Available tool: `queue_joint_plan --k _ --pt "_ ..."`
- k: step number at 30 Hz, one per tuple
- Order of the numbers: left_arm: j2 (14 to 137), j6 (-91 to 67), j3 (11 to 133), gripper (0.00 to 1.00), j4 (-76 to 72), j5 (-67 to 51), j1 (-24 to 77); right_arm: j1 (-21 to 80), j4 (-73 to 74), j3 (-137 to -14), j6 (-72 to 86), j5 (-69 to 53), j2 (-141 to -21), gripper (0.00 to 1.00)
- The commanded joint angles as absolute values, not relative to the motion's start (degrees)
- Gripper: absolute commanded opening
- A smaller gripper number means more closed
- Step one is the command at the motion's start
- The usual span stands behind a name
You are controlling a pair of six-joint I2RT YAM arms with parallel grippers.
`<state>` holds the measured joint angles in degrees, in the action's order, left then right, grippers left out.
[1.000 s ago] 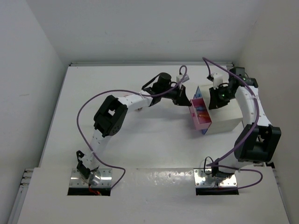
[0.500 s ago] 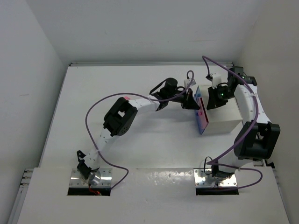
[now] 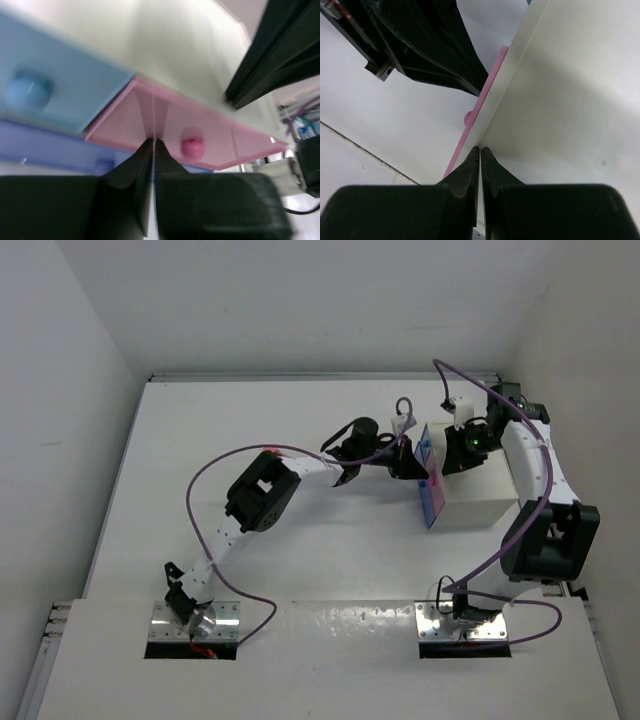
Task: Sort the stationery into containers
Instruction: Close the drawer in the storage box.
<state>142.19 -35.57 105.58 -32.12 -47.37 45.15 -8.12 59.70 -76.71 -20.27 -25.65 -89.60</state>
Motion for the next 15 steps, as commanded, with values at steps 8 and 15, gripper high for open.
queue_joint_plan --k 8,15 --pt "135.0 -38.32 97.38 0.28 -38.24 -41.22 42.28 -7.47 61.79 -77.17 -16.17 -27.33 -91.84 0.06" --pt "138.69 -38.32 100.1 0.35 -37.01 -41.57 42.36 -7.56 62.4 -77.78 -15.82 -26.9 -92.11 0.08"
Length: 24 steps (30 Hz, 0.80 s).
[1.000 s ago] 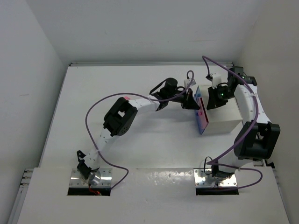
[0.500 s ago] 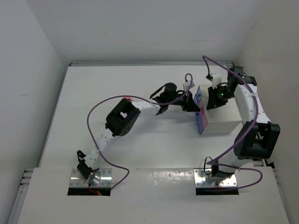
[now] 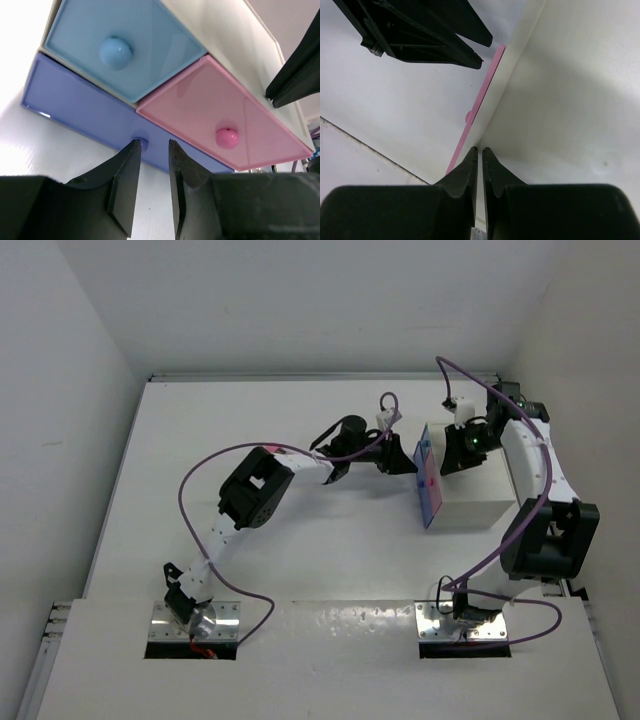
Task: Sort the stationery into containers
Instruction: Close the drawer in the storage box, then open the drawer in the storage box.
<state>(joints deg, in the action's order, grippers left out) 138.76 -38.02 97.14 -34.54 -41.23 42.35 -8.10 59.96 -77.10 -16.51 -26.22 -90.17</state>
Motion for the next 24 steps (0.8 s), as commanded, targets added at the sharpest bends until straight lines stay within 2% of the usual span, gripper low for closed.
queue_joint_plan --k 1,7,13,16,22,24 --pt "139.39 -38.32 100.37 0.35 -36.74 -41.83 42.36 -7.65 62.58 -78.04 -15.82 -26.89 -92.28 0.08" --pt "141.15 -39.46 100.9 0.32 -37.0 -43.15 42.36 -7.56 63.19 -78.84 -15.73 -27.07 -93.34 0.09" --pt "142.47 -44.11 99.67 0.35 -41.22 -43.5 42.36 -7.56 63.54 -79.45 -15.64 -27.16 -93.95 0.09" --pt "143.43 -45.17 100.19 0.37 -42.19 -43.86 42.36 -7.56 63.72 -79.37 -15.64 -27.16 -94.04 0.09" --pt "145.19 -47.19 100.55 0.5 -43.59 -44.73 42.54 -7.56 63.72 -79.19 -15.64 -27.51 -94.66 0.09" --pt "145.46 -47.72 100.37 0.51 -43.86 -44.65 42.63 -7.56 63.72 -79.37 -15.64 -27.51 -94.92 0.09"
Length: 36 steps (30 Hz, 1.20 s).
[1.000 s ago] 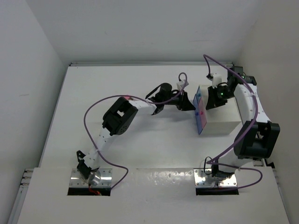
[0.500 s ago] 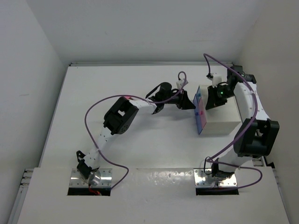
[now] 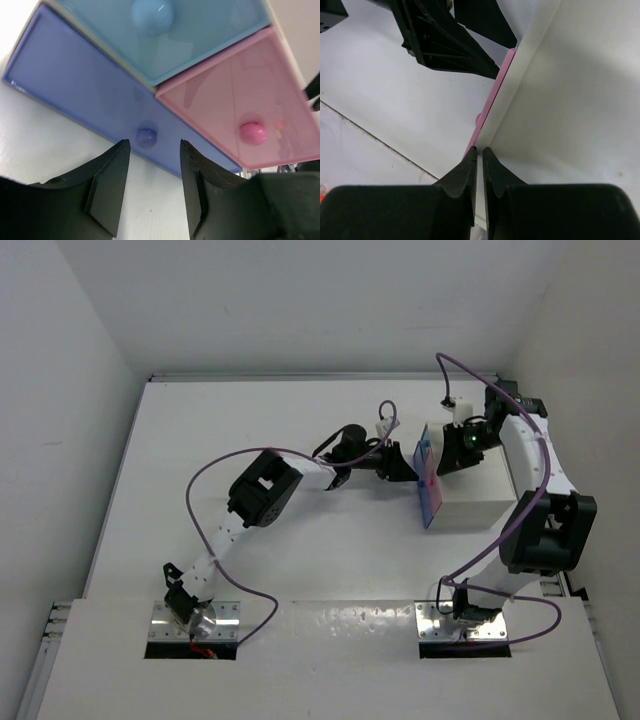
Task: Sort the stationery into containers
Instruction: Open the drawer in the storage box.
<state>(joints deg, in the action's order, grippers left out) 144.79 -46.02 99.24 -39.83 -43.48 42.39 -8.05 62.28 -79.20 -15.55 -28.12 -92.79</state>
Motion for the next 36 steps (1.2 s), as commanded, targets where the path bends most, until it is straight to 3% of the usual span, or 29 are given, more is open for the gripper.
queue_joint_plan --k 1,36 --pt "145.72 -47.81 100.46 0.51 -43.86 -44.65 42.63 -7.56 63.89 -79.45 -15.64 -27.6 -95.1 0.09" --pt "151.61 -50.19 106.52 0.51 -46.05 -43.51 44.91 -7.91 66.53 -80.86 -16.87 -26.81 -96.77 0.07"
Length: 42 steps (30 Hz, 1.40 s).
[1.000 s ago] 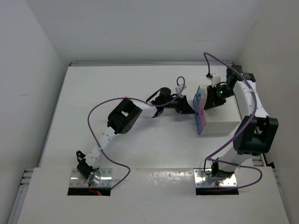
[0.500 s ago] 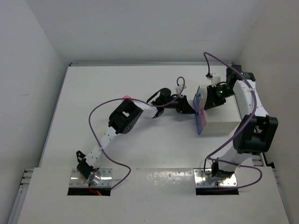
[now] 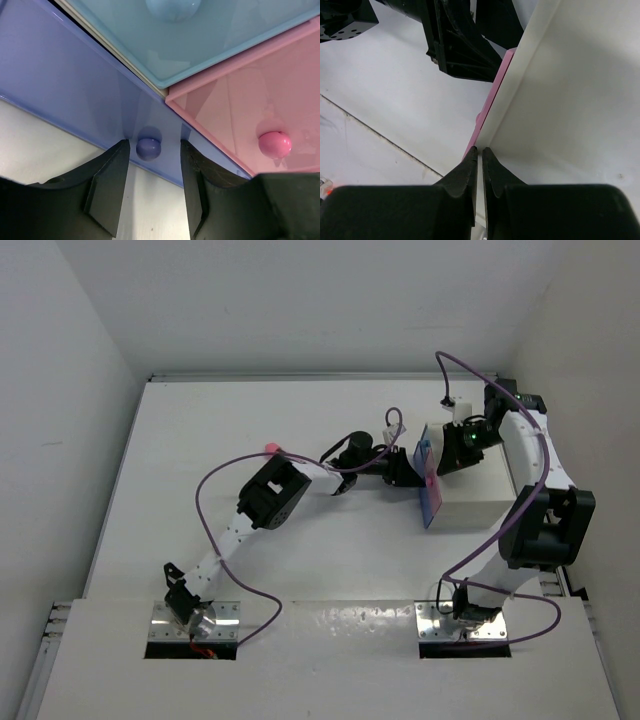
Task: Sort the stationery into containers
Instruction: Open the drawer in the storage box.
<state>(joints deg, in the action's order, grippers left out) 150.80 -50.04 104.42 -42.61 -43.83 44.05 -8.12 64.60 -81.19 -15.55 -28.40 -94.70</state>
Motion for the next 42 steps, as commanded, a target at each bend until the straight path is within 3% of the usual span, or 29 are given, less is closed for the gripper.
queue_joint_plan --k 1,10,20,24,29,42 --pt "151.7 -50.19 106.7 0.5 -45.97 -43.33 44.91 -7.91 66.53 -80.86 -16.79 -26.81 -96.68 0.07" --pt "152.14 -50.45 106.88 0.48 -46.14 -43.24 45.26 -8.0 66.45 -80.6 -16.52 -26.72 -96.59 0.06" --pt "152.23 -50.36 107.05 0.38 -45.88 -42.89 45.53 -7.91 66.71 -80.77 -16.52 -26.72 -96.59 0.05" --pt "151.79 -49.75 106.79 0.17 -45.26 -43.07 45.53 -7.91 66.71 -81.12 -16.61 -26.54 -96.59 0.05" --pt "149.95 -49.48 103.54 0.01 -45.09 -43.5 44.3 -8.17 66.71 -81.3 -16.79 -26.02 -96.68 0.04" --pt "145.81 -44.91 99.5 0.0 -41.04 -43.59 41.66 -9.93 66.53 -81.47 -16.08 -26.19 -96.94 0.04"
